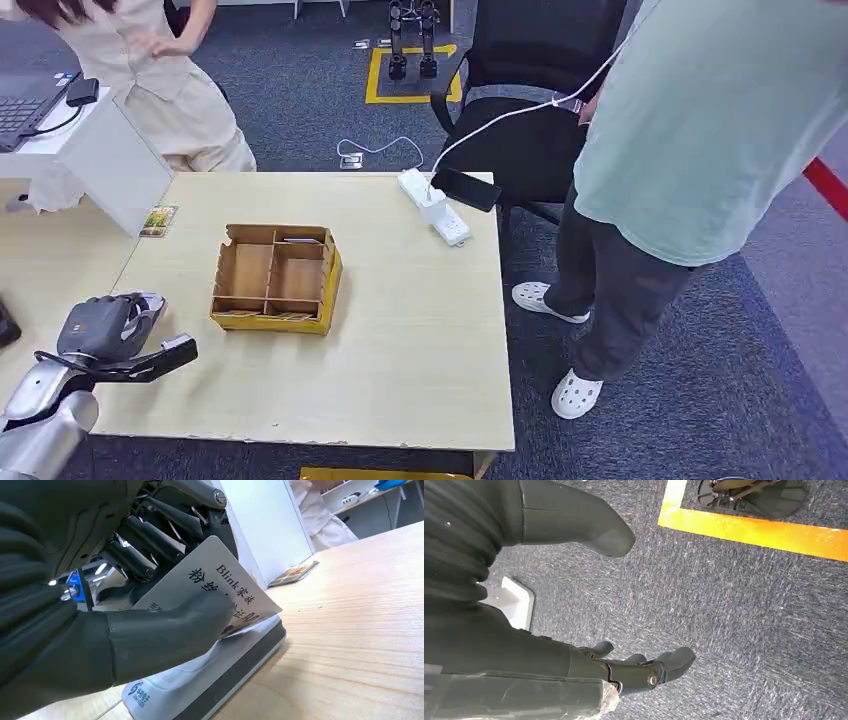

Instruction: Pass the card to the sensor for recognition and then transmit it.

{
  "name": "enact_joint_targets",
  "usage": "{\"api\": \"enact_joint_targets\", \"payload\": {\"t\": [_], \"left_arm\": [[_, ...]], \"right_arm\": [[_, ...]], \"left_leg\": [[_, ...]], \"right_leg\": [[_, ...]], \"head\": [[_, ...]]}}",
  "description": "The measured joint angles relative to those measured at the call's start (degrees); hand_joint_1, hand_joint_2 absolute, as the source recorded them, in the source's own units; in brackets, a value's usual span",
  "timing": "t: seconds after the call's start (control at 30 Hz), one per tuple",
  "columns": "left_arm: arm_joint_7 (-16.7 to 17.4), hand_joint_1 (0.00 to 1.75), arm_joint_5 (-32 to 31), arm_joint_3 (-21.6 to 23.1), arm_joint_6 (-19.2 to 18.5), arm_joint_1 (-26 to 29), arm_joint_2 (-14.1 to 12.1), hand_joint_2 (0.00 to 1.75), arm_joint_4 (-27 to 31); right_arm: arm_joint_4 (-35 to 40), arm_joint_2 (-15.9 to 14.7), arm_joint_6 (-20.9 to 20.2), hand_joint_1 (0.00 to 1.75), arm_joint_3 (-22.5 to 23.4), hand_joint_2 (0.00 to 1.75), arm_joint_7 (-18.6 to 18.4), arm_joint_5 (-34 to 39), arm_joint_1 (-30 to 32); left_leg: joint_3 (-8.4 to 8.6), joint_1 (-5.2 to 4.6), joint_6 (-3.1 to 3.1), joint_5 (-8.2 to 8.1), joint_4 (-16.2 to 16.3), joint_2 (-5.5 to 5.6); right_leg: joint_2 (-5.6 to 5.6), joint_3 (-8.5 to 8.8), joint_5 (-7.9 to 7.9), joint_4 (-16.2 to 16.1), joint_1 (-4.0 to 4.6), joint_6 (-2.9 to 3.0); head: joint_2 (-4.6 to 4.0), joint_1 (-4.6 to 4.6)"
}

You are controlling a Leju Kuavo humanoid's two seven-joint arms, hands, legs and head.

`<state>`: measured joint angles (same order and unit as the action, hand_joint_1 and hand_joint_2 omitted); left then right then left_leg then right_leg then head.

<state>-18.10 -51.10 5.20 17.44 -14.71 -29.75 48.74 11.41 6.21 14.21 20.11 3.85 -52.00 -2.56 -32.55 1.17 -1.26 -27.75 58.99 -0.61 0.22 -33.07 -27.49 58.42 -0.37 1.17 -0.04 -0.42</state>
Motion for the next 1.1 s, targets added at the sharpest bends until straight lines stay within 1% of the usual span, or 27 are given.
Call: {"api": "enact_joint_targets", "payload": {"t": [1.1], "left_arm": [[0.00, 1.75, 0.00, 0.00, 0.00, 0.00, 0.00, 1.75, 0.00]], "right_arm": [[0.00, 0.00, 0.00, 0.00, 0.00, 1.75, 0.00, 0.00, 0.00]], "left_leg": [[-0.02, 0.00, 0.00, 0.00, 0.03, 0.00]], "right_leg": [[0.00, 0.00, 0.01, 0.00, 0.00, -0.01]], "head": [[0.00, 0.00]]}}
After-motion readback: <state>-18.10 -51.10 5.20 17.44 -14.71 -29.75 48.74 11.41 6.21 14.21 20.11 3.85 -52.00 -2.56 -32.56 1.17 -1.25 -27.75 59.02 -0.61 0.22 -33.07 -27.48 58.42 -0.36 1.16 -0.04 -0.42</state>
